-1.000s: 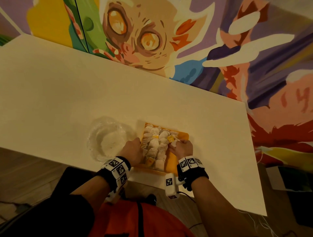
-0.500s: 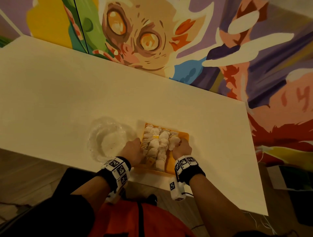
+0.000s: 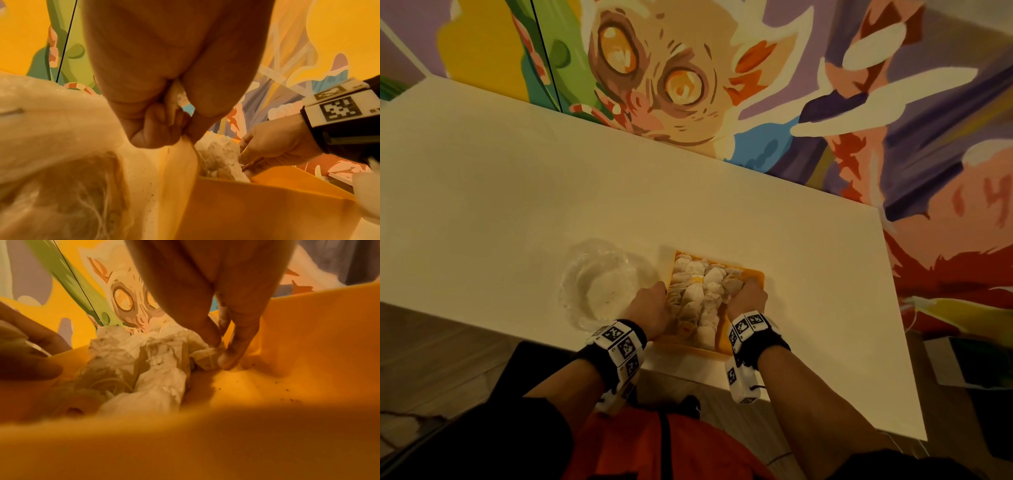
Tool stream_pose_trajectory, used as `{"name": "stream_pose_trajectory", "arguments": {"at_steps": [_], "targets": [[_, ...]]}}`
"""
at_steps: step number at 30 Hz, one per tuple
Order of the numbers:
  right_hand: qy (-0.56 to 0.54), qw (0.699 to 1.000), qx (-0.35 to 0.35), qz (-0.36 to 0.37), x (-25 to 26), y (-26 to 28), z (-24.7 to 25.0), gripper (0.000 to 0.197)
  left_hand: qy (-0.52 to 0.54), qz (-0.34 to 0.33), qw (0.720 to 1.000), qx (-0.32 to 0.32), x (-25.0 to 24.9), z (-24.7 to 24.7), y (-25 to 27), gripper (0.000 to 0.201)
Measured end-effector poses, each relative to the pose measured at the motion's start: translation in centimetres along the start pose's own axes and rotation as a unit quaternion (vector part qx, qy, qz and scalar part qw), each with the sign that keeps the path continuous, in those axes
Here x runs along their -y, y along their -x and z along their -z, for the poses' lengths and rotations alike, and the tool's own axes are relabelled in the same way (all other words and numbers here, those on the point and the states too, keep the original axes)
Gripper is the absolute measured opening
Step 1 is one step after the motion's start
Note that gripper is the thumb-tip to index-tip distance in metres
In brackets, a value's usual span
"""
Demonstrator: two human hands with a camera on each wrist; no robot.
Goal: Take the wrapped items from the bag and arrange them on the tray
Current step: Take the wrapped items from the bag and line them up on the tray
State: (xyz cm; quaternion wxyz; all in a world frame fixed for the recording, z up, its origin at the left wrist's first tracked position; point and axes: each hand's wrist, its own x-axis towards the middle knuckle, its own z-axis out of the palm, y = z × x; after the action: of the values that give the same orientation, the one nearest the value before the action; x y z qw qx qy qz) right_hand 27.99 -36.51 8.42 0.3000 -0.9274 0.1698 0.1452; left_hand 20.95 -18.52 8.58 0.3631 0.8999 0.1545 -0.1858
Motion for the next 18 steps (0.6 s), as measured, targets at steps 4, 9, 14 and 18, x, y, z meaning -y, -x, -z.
{"name": "stream_pose_trajectory", "arguments": {"at_steps": [4,9,14,18], "targets": [[-0.033,0.999,-0.028,-0.002,0.4,0.0,0.3,0.023,-0.003,-0.005,1.0,0.001,-0.1,0.0,0.0,0.028],[-0.028,0.999,-0.022,0.027,0.6,0.5,0.8,0.024,-0.007,-0.003,1.0,0.0,-0.1,0.0,0.0,0.026],[0.015,0.999,-0.003,0.046,0.8,0.8,1.2,0.031,-0.012,-0.001,1.0,-0.002,-0.1,-0.1,0.0,0.025],[0.047,0.998,-0.007,0.034,0.8,0.8,1.2,0.021,-0.018,0.0,1.0,-0.001,-0.1,0.0,0.1,0.026]]}}
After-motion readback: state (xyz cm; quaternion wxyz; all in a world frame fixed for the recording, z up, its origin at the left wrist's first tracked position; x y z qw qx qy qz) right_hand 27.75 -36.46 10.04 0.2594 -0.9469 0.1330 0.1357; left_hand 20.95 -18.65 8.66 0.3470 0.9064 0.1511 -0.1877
